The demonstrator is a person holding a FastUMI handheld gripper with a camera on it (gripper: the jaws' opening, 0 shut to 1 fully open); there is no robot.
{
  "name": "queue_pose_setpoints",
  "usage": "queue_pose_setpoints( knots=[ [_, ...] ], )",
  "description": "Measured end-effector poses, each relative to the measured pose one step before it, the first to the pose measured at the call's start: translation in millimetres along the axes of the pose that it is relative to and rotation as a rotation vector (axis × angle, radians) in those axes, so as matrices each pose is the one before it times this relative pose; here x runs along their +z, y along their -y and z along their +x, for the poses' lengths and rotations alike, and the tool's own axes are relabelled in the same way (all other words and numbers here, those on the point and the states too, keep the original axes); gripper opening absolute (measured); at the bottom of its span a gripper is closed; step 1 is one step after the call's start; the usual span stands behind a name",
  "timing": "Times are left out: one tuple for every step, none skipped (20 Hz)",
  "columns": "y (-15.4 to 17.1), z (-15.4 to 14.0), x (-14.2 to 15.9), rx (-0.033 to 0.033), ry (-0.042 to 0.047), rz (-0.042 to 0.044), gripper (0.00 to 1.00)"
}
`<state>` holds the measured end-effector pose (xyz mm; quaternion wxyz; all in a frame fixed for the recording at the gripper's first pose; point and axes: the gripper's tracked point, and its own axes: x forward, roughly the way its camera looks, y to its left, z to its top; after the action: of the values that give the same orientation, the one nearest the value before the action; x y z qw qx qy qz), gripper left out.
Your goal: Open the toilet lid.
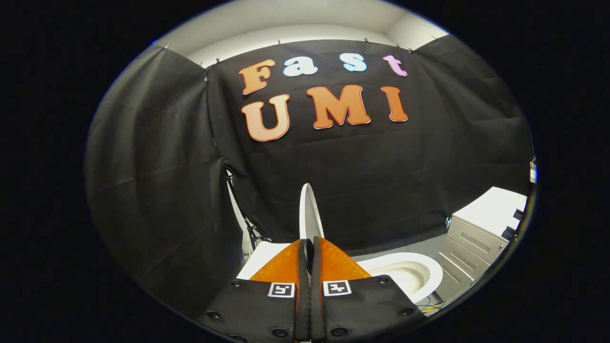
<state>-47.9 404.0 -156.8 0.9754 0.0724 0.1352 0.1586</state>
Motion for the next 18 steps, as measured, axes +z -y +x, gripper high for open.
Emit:
queue_pose_setpoints(
  knots=[
    [-6.8, 0.42, -2.31, 0.00679, -0.00003, -0.0097, 0.08],
    [-7.22, 0.59, -1.94, 0.01025, -0.00121, -0.00838, 0.08],
    [-8.13, 0.01, -3.32, 0.01035, -0.00237, -0.00903, 0.08],
    [-8.45, 0.02, -1.79, 0.01103, -0.00309, -0.01061, 0.08],
    [-6.35, 1.13, -2.66, 0.0091, -0.0015, -0.01165, 0.08],
    [-6.21, 0.44, -1.67, 0.00761, -0.00166, -0.01028, 0.08],
    [-5.5, -0.08, -1.81, 0.00562, -0.00091, -0.00348, 0.08],
    [-4.23, 1.09, -3.39, 0.0071, -0.00461, -0.00085, 0.08],
    [-5.27, 0.07, -2.27, 0.00805, -0.00331, -0.00073, 0.08],
    [-4.62, -0.14, -1.97, 0.008, -0.00447, -0.00341, 0.08],
    [-5.09, 1.11, -1.32, 0.00583, -0.00169, -0.00585, 0.08],
    [-2.54, 0.11, -0.2, -0.00062, 0.00043, -0.01106, 0.08],
    [-0.67, 0.73, -0.17, -0.00371, 0.00273, -0.01295, 0.08],
    [-0.72, 0.23, -0.23, -0.0042, 0.0033, -0.01151, 0.08],
    [-1.59, 0.57, -0.34, -0.00064, 0.0018, -0.0085, 0.08],
    [-0.23, -0.08, 0.28, -0.00143, 0.00404, -0.00864, 0.08],
    [1.25, -0.06, -0.37, -0.00351, 0.00371, -0.00968, 0.08],
    [2.89, -1.53, 0.15, -0.00577, 0.00124, -0.01108, 0.09]
  ],
)
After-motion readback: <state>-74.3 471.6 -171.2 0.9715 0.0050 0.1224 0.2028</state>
